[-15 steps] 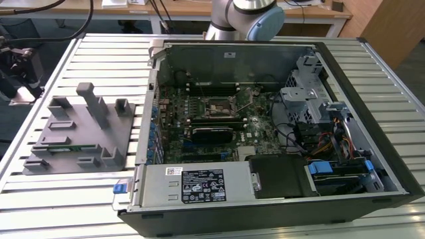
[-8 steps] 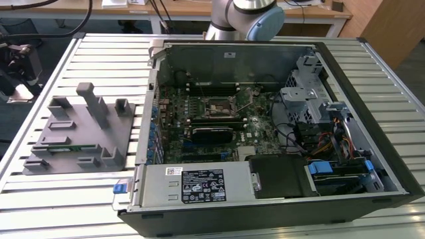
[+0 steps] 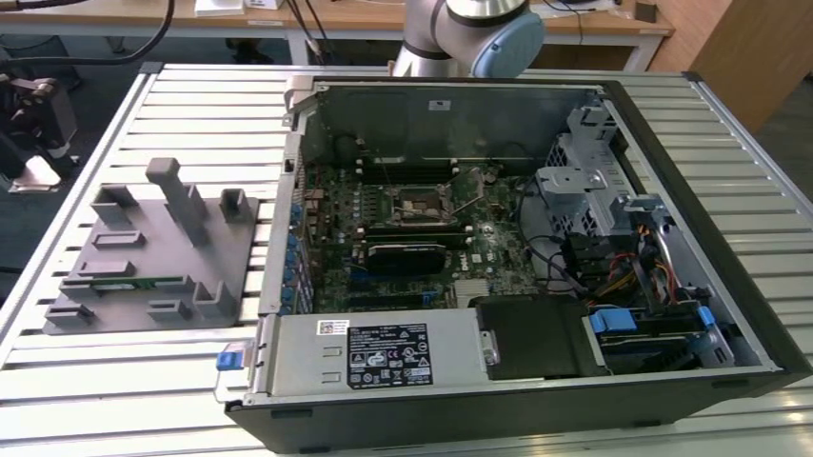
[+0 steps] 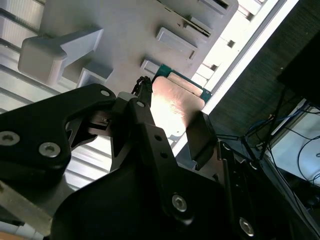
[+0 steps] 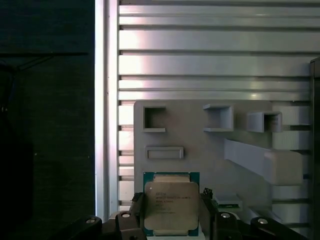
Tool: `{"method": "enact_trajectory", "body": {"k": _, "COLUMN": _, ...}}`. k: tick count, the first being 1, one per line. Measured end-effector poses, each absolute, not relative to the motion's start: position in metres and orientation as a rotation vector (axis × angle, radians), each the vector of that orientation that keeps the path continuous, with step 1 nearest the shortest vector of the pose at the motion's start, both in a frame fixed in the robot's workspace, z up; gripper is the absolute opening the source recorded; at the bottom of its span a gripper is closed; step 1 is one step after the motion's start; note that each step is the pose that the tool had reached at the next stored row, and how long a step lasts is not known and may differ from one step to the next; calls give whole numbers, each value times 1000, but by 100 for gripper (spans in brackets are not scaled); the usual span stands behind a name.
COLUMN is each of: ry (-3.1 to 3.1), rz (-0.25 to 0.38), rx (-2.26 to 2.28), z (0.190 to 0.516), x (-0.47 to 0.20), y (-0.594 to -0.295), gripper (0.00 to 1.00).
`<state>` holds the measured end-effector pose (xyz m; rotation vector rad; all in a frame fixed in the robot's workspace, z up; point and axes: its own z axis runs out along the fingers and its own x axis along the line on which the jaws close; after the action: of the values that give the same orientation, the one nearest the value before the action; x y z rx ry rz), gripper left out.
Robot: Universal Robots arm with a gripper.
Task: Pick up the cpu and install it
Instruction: 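Pick up the cpu and move it towards the insertion slot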
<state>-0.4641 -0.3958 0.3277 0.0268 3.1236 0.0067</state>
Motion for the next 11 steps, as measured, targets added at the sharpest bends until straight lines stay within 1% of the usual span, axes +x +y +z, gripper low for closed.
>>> {"method": "enact_trajectory", "body": {"k": 11, "ry": 3124, "rz": 7, "rx": 27, "z": 342, "x": -464, "y": -395, "gripper": 53}}
